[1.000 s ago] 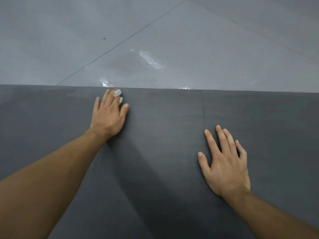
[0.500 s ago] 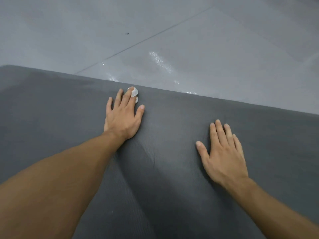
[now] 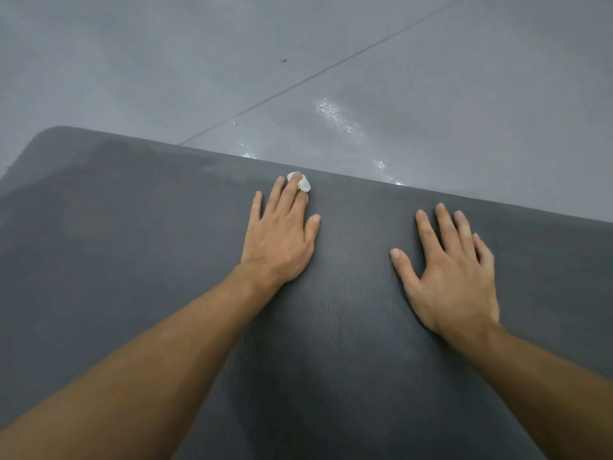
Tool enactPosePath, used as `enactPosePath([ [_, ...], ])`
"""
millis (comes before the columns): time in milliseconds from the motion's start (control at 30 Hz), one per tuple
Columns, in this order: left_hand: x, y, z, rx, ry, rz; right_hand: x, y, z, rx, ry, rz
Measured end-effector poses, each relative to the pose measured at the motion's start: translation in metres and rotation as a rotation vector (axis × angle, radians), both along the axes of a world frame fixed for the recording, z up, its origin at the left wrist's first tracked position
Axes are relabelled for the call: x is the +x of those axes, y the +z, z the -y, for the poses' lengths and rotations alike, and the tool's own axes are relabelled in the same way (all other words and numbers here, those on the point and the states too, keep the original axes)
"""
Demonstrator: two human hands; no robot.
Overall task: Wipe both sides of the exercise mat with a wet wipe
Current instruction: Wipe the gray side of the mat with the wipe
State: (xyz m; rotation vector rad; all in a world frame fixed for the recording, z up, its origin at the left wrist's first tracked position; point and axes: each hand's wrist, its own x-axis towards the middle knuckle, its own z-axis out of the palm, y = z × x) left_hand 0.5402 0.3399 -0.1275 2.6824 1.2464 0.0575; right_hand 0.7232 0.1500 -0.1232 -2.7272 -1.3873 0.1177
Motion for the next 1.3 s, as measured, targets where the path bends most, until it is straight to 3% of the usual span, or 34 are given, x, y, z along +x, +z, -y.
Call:
enactPosePath([
  [200,0.028,0.004,0.036,0.007,-0.466,-0.057,0.001,0.001,-0.001,0.001,-0.01,0.009],
  [500,-0.022,0.009,-0.07,-0.02,-0.017,0.001,0.004,-0.001,0.0,-0.021,0.009,0.02],
  [600,-0.01,0.011,-0.061,-0.066,-0.055,0.022,0.004,-0.002,-0.001,-0.024,0.006,0.02],
  [733,0.033,0.012,0.004,-0.068,-0.293,0.059,0.003,0.0,-0.001,-0.029,0.002,0.019],
  [933,0.029,0.009,0.003,-0.029,-0.283,0.058,0.004,0.0,-0.001,-0.043,0.005,0.016],
  [1167,-0.03,0.009,-0.064,0.035,0.021,0.032,0.003,0.0,-0.003,-0.04,0.011,0.013],
  [1300,-0.053,0.007,-0.096,-0.051,0.298,0.139,0.004,0.0,-0.003,-0.047,0.014,0.007],
])
